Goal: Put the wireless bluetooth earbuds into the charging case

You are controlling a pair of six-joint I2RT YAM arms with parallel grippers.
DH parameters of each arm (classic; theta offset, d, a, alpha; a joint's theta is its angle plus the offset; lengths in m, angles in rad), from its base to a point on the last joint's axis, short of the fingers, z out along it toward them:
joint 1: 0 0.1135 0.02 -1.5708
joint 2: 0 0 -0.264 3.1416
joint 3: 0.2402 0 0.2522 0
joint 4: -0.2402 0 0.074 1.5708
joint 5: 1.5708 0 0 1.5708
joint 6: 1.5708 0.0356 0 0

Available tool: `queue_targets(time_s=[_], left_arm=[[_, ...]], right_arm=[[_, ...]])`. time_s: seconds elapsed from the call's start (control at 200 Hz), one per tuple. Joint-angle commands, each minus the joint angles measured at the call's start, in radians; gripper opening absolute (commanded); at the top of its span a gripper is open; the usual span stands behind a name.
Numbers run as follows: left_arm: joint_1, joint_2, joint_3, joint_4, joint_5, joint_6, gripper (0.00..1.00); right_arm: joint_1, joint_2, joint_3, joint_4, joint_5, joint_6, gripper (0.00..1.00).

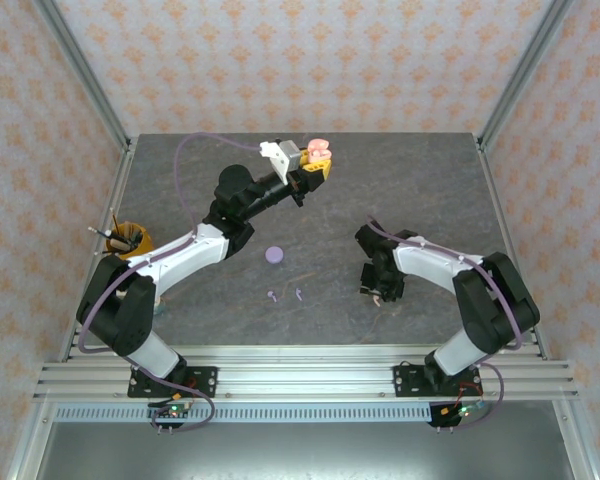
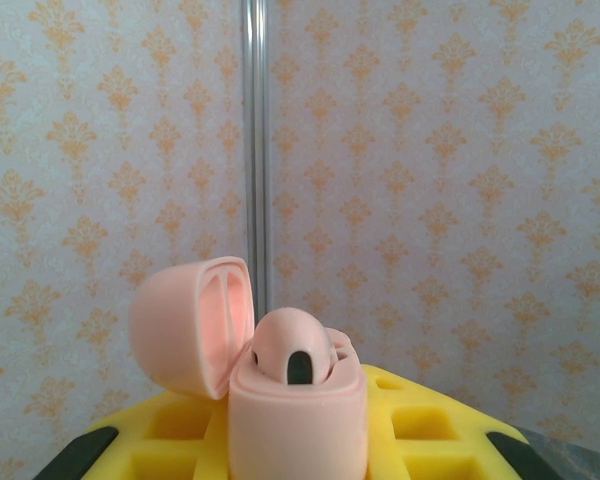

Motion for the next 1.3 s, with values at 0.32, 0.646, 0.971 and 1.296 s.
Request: queue_targets(time_s=[0.32, 0.646, 0.971, 1.296], left_arm=[[0.001, -0.01, 0.013, 0.013, -0.011, 0.014, 0.0], [0.0, -0.007, 0.021, 0.005, -0.011, 0.012, 0.0], [0.0, -0.004, 0.033, -0.005, -0.009, 0.009, 0.0], [0.0, -0.003, 0.031, -0.01, -0.011, 0.013, 0.0]], right_arm=[[0.005, -0.012, -0.018, -0.007, 0.012, -0.008, 0.31], [0.006, -0.057, -0.045, -0.022, 0.001, -0.007, 0.31], [0.005, -0.03, -0.038, -0.001, 0.009, -0.014, 0.3], [0.005, 0.025, 0.0, 0.011, 0.015, -0.032, 0.26]])
